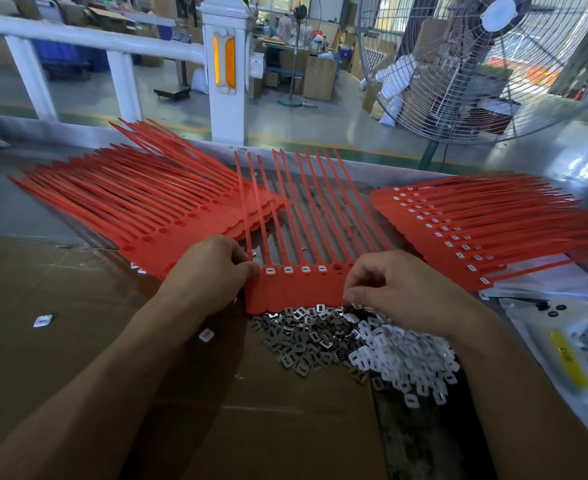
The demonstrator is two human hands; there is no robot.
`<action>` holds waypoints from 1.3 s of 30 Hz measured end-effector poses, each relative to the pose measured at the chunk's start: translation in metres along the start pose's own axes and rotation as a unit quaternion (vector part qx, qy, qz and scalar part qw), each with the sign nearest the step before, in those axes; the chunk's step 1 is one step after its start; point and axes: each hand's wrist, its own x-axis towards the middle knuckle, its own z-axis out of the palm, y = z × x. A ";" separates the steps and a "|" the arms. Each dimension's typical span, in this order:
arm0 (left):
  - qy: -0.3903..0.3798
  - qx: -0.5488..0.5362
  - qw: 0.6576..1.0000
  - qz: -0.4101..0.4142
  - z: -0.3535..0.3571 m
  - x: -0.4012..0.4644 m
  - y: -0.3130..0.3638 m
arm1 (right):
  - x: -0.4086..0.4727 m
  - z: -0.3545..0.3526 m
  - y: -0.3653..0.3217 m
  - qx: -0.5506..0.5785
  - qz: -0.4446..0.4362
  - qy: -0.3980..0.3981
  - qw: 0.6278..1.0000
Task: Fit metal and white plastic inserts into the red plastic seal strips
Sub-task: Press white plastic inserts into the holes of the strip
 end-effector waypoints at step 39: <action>-0.003 0.003 1.000 0.007 0.002 0.001 -0.002 | 0.043 0.027 0.004 0.012 0.120 0.183 0.976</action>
